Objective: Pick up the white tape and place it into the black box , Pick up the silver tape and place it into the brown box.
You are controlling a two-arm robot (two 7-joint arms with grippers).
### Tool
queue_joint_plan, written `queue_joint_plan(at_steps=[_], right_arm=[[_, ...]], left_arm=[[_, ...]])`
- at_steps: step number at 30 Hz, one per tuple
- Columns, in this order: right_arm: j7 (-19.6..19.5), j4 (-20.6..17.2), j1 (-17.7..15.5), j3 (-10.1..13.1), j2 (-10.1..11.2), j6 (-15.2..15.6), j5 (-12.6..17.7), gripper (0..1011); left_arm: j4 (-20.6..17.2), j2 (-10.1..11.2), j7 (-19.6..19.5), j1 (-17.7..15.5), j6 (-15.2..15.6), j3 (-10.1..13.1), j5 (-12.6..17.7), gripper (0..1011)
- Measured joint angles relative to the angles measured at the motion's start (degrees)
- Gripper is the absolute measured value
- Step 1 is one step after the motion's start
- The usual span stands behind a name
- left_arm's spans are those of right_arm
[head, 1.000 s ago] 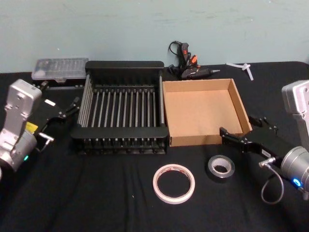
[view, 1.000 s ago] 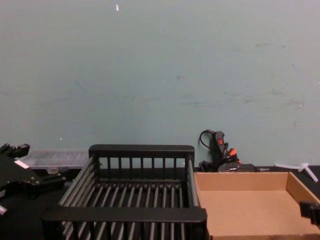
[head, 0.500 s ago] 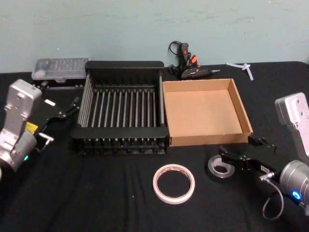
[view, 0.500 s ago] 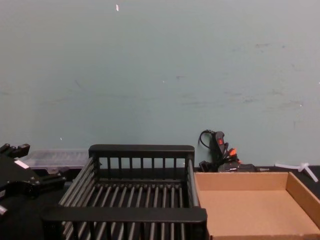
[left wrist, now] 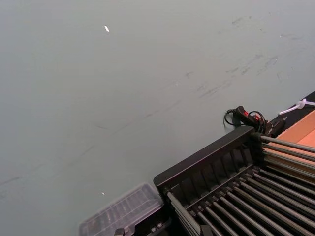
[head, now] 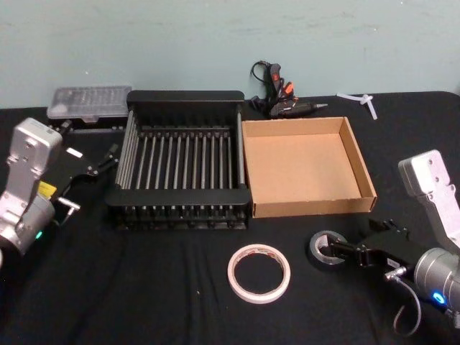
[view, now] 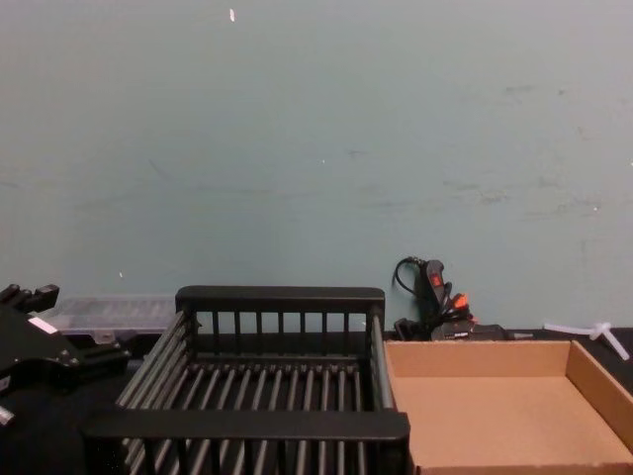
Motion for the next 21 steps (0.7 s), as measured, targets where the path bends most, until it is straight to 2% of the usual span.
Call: queue_joint_plan(at_steps=[21], right_arm=[[2.44,2.6,1.71,0.15,-1.95,2.51,-2.28,1002]], left_arm=[[0.0,0.0,0.0,0.0,0.0,0.0,0.0,1001]])
